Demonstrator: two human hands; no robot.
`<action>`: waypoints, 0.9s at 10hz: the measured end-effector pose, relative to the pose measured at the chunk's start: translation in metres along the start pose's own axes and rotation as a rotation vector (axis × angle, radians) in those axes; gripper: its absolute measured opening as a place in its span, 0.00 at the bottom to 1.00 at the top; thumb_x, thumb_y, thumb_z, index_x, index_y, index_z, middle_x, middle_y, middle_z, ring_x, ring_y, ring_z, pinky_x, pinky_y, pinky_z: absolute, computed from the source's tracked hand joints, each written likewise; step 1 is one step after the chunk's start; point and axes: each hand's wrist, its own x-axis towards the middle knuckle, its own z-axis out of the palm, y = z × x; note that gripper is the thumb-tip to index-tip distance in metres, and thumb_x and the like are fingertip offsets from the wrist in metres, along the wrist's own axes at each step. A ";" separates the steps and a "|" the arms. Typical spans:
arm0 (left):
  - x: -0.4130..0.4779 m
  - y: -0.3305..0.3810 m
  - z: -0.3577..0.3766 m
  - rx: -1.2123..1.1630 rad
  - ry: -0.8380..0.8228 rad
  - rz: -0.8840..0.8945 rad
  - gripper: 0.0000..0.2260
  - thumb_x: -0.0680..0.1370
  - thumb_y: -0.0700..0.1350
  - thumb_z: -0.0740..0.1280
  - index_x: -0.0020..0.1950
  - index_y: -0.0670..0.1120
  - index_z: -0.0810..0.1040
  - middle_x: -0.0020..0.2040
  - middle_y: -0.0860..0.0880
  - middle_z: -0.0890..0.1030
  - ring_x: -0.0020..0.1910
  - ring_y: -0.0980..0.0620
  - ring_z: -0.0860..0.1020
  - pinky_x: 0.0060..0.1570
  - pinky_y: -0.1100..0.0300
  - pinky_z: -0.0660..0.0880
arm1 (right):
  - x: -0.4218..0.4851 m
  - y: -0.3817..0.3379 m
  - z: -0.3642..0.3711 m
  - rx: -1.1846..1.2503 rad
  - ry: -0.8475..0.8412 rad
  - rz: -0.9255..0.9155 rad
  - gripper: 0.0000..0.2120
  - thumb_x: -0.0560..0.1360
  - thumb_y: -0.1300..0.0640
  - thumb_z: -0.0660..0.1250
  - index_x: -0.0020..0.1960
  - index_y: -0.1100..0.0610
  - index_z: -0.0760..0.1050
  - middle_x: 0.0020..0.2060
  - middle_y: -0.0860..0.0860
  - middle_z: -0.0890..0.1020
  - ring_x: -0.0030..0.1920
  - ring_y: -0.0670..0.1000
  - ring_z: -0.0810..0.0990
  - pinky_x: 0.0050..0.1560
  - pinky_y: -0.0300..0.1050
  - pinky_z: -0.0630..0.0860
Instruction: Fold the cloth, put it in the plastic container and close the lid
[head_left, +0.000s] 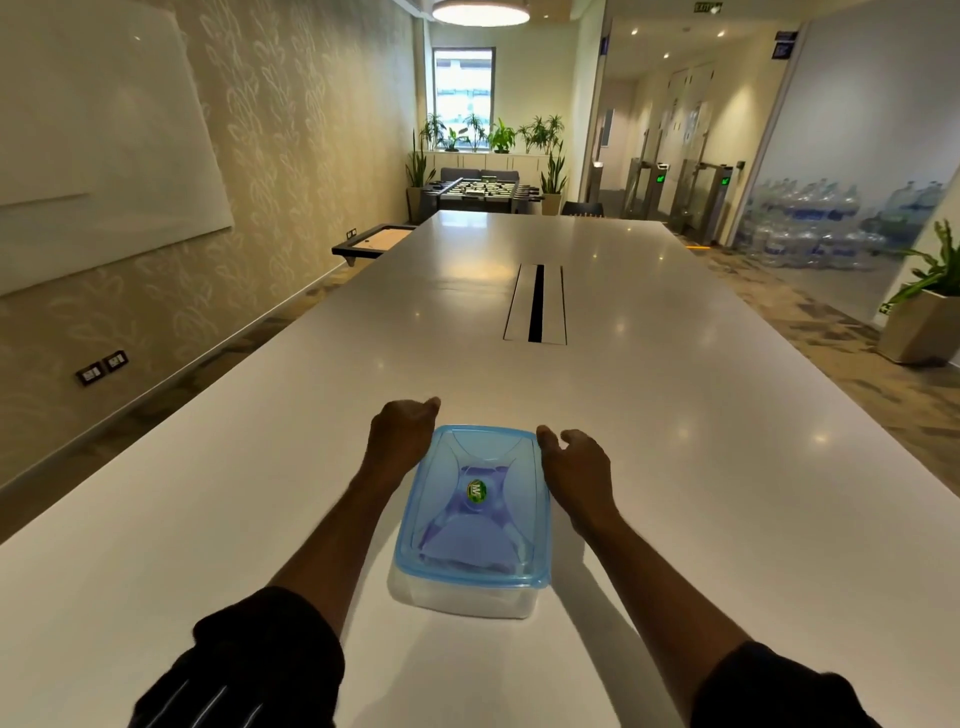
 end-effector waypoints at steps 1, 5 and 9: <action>-0.015 -0.005 0.003 0.058 -0.081 0.008 0.18 0.78 0.48 0.62 0.30 0.42 0.69 0.36 0.38 0.77 0.38 0.42 0.74 0.34 0.56 0.63 | -0.015 0.001 -0.001 -0.060 -0.119 0.034 0.21 0.76 0.44 0.59 0.47 0.63 0.76 0.45 0.59 0.81 0.47 0.61 0.80 0.49 0.55 0.79; -0.043 -0.003 0.015 0.195 -0.032 0.054 0.13 0.75 0.35 0.57 0.53 0.39 0.78 0.54 0.37 0.81 0.55 0.38 0.78 0.52 0.52 0.73 | -0.029 0.006 0.005 -0.119 -0.096 -0.053 0.12 0.79 0.58 0.56 0.43 0.61 0.76 0.46 0.61 0.82 0.49 0.60 0.79 0.41 0.44 0.66; -0.034 0.019 0.022 0.574 -0.030 0.186 0.25 0.80 0.56 0.56 0.76 0.55 0.56 0.77 0.52 0.60 0.74 0.54 0.62 0.70 0.64 0.60 | -0.033 -0.021 -0.023 -0.010 0.154 -0.269 0.19 0.76 0.55 0.49 0.33 0.48 0.42 0.17 0.47 0.56 0.20 0.44 0.75 0.24 0.36 0.66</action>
